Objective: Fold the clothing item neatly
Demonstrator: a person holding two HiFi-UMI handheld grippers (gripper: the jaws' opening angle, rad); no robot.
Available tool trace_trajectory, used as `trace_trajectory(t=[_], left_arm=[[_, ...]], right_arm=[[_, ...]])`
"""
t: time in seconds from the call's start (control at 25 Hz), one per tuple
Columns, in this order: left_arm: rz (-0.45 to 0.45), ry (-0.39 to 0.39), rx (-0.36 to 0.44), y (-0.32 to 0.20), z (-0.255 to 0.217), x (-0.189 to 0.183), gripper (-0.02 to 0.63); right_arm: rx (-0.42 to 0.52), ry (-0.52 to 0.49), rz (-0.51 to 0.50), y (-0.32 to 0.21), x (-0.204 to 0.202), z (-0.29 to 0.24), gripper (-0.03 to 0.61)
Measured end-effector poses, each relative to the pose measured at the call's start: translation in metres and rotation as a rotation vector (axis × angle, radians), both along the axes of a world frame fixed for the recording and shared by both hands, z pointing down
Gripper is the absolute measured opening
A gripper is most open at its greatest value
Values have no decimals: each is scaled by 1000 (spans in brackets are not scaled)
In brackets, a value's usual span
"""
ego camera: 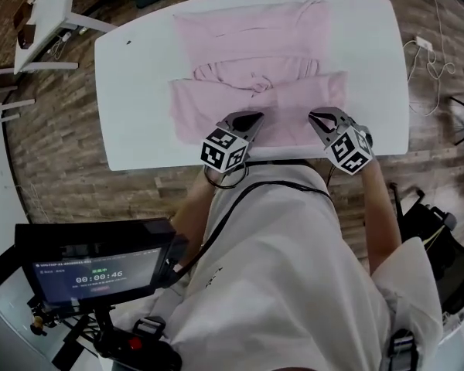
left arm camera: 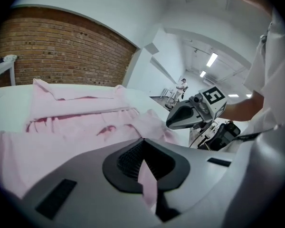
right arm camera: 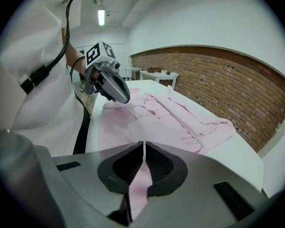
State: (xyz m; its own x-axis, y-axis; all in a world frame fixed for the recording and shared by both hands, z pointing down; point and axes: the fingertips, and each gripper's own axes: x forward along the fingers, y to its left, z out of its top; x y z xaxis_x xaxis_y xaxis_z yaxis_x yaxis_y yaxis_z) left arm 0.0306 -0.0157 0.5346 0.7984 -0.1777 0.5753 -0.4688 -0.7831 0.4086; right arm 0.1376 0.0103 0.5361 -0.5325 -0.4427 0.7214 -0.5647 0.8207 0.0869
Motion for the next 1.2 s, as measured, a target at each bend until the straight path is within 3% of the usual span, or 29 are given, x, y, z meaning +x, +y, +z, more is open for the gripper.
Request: trace_trajectory(t=[0.28, 0.56, 0.64, 0.84, 1.0, 1.2], left_arm=[[27, -95, -41, 24, 29, 19, 3], [10, -152, -89, 37, 57, 22, 4], [3, -158, -95, 37, 61, 20, 3], [-12, -161, -86, 37, 60, 17, 4], [-19, -156, -78, 37, 57, 18, 4], [-28, -131, -52, 32, 45, 21, 3]], right_arm=[[50, 140, -175, 1, -33, 11, 78], [61, 253, -291, -7, -41, 34, 80], [60, 271, -308, -9, -41, 37, 80], [49, 201, -298, -13, -42, 6, 35], [91, 179, -282, -28, -38, -17, 29], [147, 234, -283, -56, -26, -28, 28]])
